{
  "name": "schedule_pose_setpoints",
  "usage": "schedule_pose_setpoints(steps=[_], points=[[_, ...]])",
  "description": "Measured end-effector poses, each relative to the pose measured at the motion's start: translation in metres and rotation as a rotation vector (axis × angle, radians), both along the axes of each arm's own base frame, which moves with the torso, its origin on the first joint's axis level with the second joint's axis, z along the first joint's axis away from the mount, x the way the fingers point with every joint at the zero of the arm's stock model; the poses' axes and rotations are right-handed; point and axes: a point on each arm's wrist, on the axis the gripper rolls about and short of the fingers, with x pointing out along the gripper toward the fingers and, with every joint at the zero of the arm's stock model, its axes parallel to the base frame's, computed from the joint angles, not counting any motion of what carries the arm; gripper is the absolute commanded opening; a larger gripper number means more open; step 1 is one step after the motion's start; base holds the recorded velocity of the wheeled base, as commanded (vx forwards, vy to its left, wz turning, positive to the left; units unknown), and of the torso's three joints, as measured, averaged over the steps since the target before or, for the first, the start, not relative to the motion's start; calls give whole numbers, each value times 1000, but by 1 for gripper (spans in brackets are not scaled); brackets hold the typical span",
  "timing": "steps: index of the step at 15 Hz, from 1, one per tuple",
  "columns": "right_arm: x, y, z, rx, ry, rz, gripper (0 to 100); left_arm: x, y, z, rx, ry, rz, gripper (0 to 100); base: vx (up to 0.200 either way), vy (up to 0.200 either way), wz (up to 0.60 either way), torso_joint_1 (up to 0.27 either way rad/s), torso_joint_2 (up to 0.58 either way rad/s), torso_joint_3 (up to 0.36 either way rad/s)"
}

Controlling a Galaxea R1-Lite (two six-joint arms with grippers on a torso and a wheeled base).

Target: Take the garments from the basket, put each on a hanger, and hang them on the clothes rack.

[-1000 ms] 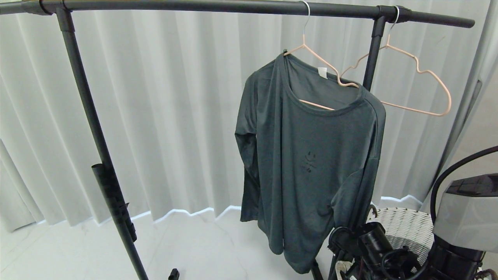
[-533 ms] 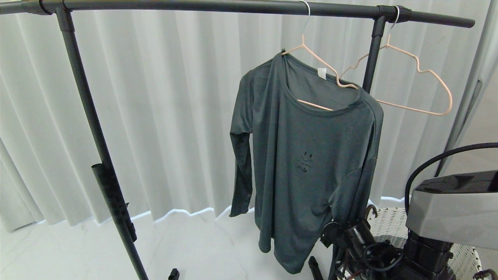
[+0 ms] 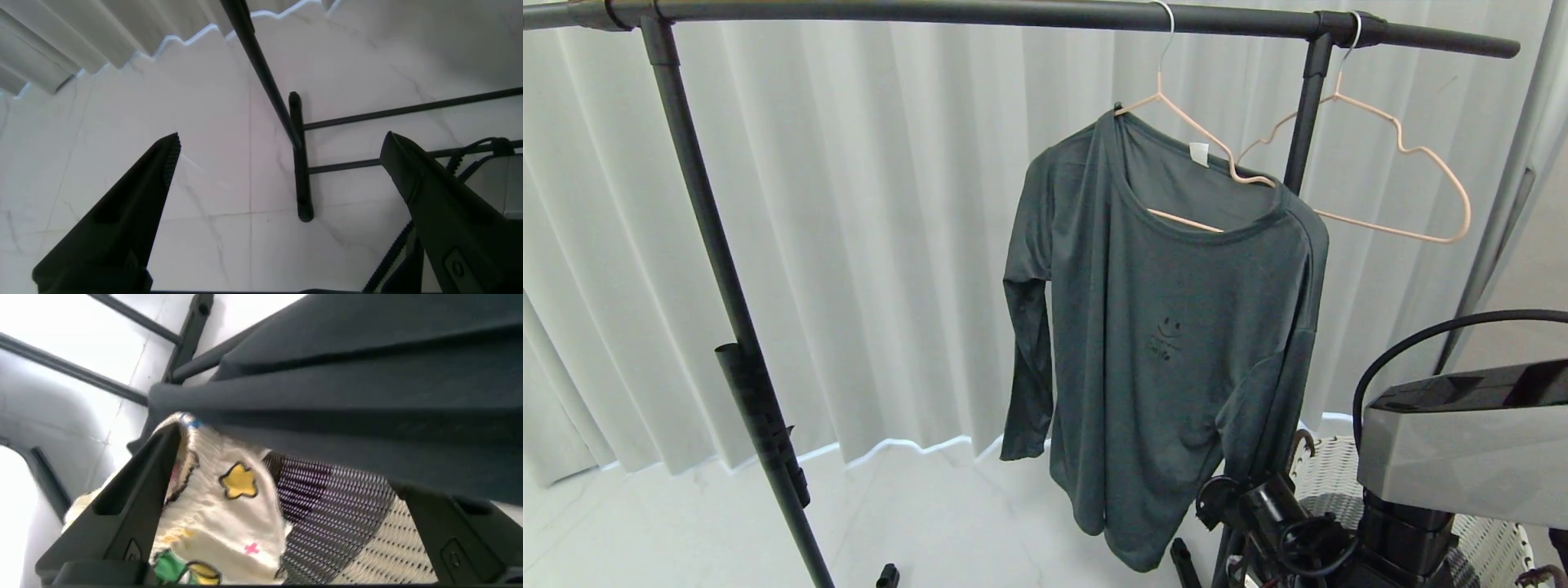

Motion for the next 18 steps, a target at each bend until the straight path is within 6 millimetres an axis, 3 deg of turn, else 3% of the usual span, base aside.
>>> schedule_pose_setpoints(steps=[7, 11, 16, 18], points=[[-8, -3, 4, -19, -4, -2, 0, 0, 0, 0, 1, 2, -3, 100, 0, 0, 0, 0, 0, 0], [-14, -2, 24, 26, -50, 3, 0, 0, 0, 0, -1, 2, -2, 100, 0, 0, 0, 0, 0, 0], [-56, -9, 53, 86, -71, 55, 0, 0, 0, 0, -1, 1, -2, 100, 0, 0, 0, 0, 0, 0], [-64, -10, 59, 105, -84, 68, 0, 0, 0, 0, -2, -1, -2, 100, 0, 0, 0, 0, 0, 0]])
